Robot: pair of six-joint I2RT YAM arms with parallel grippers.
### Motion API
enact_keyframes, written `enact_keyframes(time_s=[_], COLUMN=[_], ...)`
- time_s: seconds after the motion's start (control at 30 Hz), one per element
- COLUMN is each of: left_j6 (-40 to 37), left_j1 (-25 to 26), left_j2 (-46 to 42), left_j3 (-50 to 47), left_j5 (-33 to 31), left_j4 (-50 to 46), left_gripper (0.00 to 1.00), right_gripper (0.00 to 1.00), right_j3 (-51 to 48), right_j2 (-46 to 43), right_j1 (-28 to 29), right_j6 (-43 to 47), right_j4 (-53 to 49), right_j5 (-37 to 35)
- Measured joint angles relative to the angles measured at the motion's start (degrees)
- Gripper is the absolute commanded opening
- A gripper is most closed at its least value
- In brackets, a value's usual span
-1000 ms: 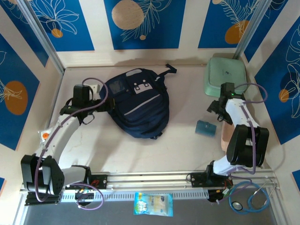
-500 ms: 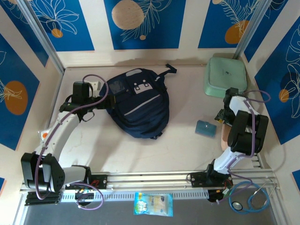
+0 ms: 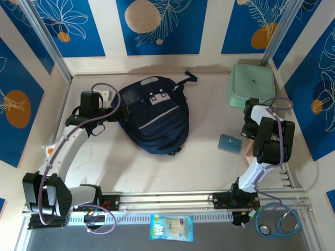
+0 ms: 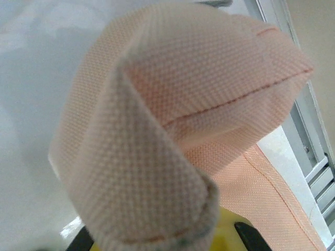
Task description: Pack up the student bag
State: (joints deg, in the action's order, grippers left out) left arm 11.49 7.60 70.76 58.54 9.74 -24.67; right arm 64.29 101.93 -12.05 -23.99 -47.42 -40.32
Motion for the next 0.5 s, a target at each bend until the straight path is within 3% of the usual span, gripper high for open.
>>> enact_keyframes(time_s=[0.3,0.5], left_j6=[0.15,0.20], left_j1=[0.02,0.20], left_j2=[0.02,0.31], left_j3=[0.02,0.22], left_j5=[2.38,4.70], left_j4=[0.00,-0.04], left_gripper=[1.00,1.00], right_gripper=[0.00,0.00], right_j3=[9.40,13.25], right_j2=[-3.82,-9.62], right_j1=[12.94,20.22], right_j6=[-1.55,-3.41], right_j4=[-8.83,-10.86], right_j5=[-4.68,3.74])
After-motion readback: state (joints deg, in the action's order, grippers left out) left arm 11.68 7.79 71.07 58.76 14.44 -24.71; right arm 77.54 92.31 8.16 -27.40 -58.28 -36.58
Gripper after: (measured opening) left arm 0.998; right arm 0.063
